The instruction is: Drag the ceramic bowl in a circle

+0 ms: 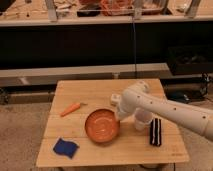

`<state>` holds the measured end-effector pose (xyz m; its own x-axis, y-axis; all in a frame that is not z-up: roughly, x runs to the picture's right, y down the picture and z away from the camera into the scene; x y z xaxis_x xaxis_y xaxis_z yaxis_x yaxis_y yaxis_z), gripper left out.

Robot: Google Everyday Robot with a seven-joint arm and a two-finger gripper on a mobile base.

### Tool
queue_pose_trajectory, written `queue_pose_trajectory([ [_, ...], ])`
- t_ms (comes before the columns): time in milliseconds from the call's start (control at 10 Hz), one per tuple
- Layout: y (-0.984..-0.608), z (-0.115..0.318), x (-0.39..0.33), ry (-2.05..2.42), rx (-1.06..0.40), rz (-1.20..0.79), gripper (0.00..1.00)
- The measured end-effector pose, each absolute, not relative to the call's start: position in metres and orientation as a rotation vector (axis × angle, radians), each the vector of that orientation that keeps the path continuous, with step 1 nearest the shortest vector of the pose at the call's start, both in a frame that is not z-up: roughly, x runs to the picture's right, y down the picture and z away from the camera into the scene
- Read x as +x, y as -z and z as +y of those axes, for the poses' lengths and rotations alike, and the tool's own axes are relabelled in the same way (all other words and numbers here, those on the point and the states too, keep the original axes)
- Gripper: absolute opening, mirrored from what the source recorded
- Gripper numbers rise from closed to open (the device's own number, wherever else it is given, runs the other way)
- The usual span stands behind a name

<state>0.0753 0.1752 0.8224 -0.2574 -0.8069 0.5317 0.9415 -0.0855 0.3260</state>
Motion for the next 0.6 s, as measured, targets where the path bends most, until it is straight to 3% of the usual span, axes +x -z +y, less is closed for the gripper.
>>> queue_pose_trajectory([
  [600,-0.830,0.166,0.048,1.712,-0.242,-0.716,0.01],
])
